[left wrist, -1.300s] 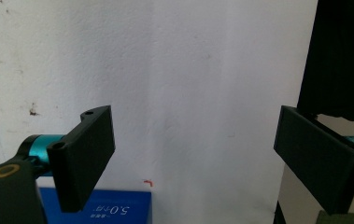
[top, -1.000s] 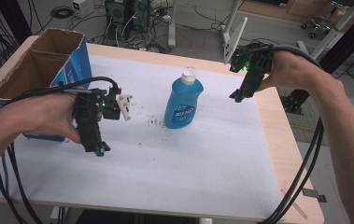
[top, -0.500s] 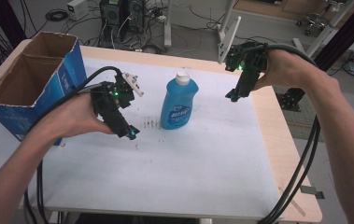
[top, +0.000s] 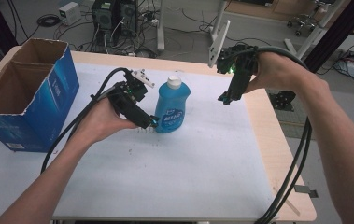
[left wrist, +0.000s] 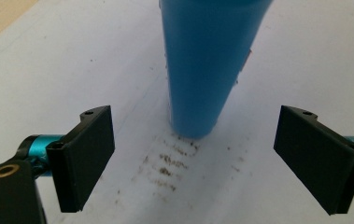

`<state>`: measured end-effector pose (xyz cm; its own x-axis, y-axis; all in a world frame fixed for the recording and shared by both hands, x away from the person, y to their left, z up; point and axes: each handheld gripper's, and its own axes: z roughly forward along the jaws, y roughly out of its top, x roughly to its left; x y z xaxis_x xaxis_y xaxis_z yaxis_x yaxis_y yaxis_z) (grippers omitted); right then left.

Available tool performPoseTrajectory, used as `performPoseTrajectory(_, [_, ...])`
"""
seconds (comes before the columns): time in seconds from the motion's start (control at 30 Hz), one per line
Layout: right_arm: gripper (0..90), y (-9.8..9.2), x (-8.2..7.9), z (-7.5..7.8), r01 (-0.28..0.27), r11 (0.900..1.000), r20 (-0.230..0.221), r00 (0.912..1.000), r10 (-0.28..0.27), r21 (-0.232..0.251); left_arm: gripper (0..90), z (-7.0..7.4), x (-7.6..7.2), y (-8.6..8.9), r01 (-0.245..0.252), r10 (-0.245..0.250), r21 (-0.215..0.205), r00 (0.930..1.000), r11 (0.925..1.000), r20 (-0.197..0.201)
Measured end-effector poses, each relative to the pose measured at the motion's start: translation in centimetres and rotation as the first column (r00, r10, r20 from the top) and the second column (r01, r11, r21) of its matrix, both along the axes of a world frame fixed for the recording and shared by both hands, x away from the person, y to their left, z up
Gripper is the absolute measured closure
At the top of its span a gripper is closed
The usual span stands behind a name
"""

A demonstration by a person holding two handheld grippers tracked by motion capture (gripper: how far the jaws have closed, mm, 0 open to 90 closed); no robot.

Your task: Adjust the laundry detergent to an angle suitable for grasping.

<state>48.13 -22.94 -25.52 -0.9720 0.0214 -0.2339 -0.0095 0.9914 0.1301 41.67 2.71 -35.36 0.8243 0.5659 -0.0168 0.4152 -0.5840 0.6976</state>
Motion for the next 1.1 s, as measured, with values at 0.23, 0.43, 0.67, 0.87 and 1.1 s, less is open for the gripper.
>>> performPoseTrajectory(0.23, [11.0,-0.1,0.0,0.1,0.003,1.0,0.006,1.0,-0.003,0.006,12.5,-0.9,0.8,-1.2,-0.013,0.015,-0.062,0.9995,0.998,0.026])
performPoseTrajectory(0.43, [11.0,-0.3,0.0,0.1,0.01,1.0,0.007,0.9999,-0.01,0.005,12.5,-1.7,1.4,-1.8,-0.019,0.022,-0.136,0.9996,0.9906,0.02])
performPoseTrajectory(0.67, [11.0,-0.3,0.0,0.1,0.012,1.0,0.012,0.9999,-0.012,0.005,12.5,-2.2,1.8,-2.5,-0.019,0.024,-0.155,0.9993,0.9878,0.03])
performPoseTrajectory(0.87, [11.0,-0.1,0.0,0.0,0.011,1.0,0.013,0.9999,-0.011,0.001,12.6,-2.5,2.0,-3.1,-0.019,0.025,-0.163,0.9991,0.9864,0.036])
performPoseTrajectory(1.1, [11.0,-0.2,0.0,0.0,0.015,1.0,0.015,0.9998,-0.015,0.001,15.5,-2.7,2.1,-3.5,-0.014,0.022,-0.173,0.9987,0.9848,0.045])
